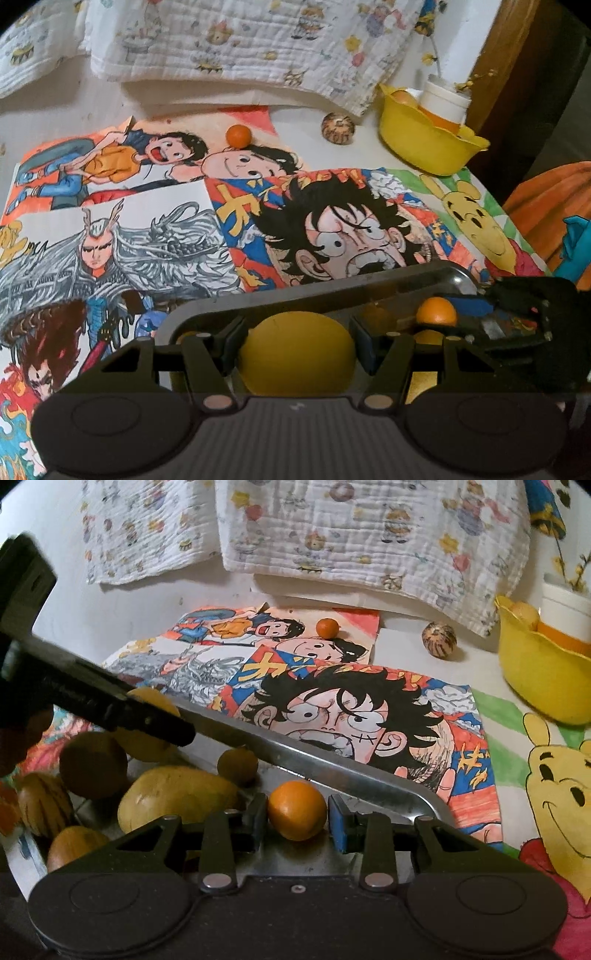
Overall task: Organize fruits
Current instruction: 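Lower the lemon onto the tray and open the left tool while the right tool releases the orange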
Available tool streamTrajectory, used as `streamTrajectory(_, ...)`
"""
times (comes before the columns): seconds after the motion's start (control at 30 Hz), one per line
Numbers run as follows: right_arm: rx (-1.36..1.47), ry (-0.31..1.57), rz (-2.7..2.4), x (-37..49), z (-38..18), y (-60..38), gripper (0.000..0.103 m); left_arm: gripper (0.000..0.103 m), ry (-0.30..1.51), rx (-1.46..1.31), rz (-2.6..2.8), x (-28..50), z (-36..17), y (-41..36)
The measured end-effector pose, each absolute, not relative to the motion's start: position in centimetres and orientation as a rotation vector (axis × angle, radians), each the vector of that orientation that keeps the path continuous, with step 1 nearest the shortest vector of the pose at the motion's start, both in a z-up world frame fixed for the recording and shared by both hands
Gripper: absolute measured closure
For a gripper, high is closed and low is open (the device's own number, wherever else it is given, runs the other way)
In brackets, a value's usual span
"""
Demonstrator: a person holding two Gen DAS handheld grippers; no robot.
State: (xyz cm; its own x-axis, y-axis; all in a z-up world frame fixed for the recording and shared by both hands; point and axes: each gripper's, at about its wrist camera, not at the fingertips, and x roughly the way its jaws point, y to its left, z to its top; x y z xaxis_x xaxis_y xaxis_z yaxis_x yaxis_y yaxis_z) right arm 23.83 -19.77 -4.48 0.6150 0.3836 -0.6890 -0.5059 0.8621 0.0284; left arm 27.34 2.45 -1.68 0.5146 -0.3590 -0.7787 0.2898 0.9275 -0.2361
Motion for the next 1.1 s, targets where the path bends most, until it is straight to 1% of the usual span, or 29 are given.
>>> streamTrajectory(0.17,-0.212,0.726,0.51,23.3,-4.7,-19.4,0.064,0.039,0.955,-0.097,-0.366,27.5,-2.2,2.6)
streamTrajectory(0.23,-0.204,0.727,0.509,23.3,-4.7,-19.5,0.062,0.039,0.963,-0.108,-0.363,27.5,-2.2,2.7)
streamTrajectory(0.33,-0.182,0.728,0.495,22.9,-4.6,-19.8,0.056,0.039,0.968,-0.134,-0.361,27.4,-2.0,2.9)
streamTrajectory(0.4,-0.153,0.727,0.476,22.6,-4.7,-20.2,0.051,0.035,0.955,-0.148,-0.367,27.0,-1.6,2.9)
streamTrajectory(0.47,-0.128,0.725,0.463,22.1,-4.7,-20.6,0.048,0.026,0.93,-0.16,-0.379,26.3,-0.9,2.9)
streamTrajectory(0.53,-0.108,0.712,0.452,21.3,-4.5,-20.9,0.044,0.024,0.904,-0.16,-0.372,25.4,-0.1,2.9)
streamTrajectory(0.6,-0.088,0.695,0.443,20.6,-4.2,-21.3,0.033,0.02,0.876,-0.162,-0.366,24.5,0.6,2.9)
streamTrajectory(0.7,-0.054,0.667,0.439,19.3,-3.5,-21.7,0.023,0.013,0.831,-0.178,-0.355,22.9,1.6,3.1)
streamTrajectory(0.77,-0.038,0.643,0.436,18.4,-3.0,-21.9,0.019,0.006,0.799,-0.19,-0.348,21.7,2.0,3.3)
streamTrajectory(0.83,-0.031,0.622,0.437,17.6,-2.4,-21.8,0.015,0.002,0.761,-0.184,-0.323,20.5,2.5,3.4)
streamTrajectory(0.9,-0.028,0.599,0.44,16.5,-1.9,-21.6,0.008,0.001,0.717,-0.164,-0.293,19.3,2.9,3.4)
streamTrajectory(0.97,-0.029,0.568,0.45,15.4,-1.5,-21.3,0.004,0.001,0.669,-0.131,-0.266,17.8,3.2,3.5)
streamTrajectory(1.1,-0.021,0.529,0.48,13.4,-0.9,-20.4,0.001,0.001,0.619,-0.123,-0.241,15.2,3.4,4.1)
